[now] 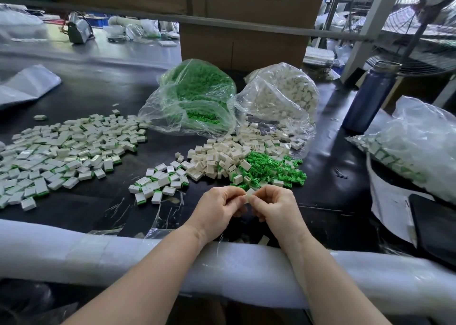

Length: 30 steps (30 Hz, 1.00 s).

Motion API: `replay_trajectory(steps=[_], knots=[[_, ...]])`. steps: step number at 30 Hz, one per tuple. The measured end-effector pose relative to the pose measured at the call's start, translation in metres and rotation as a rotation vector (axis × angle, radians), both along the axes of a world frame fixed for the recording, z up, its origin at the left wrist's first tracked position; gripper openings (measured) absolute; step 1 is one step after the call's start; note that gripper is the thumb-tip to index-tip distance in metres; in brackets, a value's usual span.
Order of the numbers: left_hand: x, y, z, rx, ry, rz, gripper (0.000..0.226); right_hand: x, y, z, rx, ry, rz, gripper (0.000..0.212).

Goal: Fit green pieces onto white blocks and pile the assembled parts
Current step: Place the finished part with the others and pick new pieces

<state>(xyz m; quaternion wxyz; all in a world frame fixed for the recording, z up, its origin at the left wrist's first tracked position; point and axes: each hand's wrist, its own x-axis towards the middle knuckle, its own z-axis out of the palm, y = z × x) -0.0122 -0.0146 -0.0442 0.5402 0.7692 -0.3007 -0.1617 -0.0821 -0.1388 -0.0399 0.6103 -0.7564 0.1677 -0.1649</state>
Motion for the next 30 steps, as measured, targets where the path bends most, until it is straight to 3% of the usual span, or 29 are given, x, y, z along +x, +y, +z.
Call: replay_trajectory(steps=[7,13,19,25,30], knots=[[-0.002,-0.002,0.002,-0.043,0.022,0.092,0.008,0.000,-0.001,-0.001,0.067,-0.108,-0.036,0.014],[-0.003,0.001,0.007,-0.034,0.061,0.067,0.011,0.000,-0.002,-0.002,0.033,-0.090,0.045,0.010],[-0.004,0.000,0.009,-0.132,0.154,0.056,0.015,0.001,-0.001,-0.001,0.141,-0.107,0.040,0.011],[-0.004,0.000,0.010,-0.115,0.100,0.028,0.009,0.001,0.002,0.001,0.054,-0.024,0.187,0.027],[-0.004,0.001,0.011,-0.097,0.085,0.004,0.013,0.000,-0.001,0.001,0.077,-0.018,0.226,0.024]])
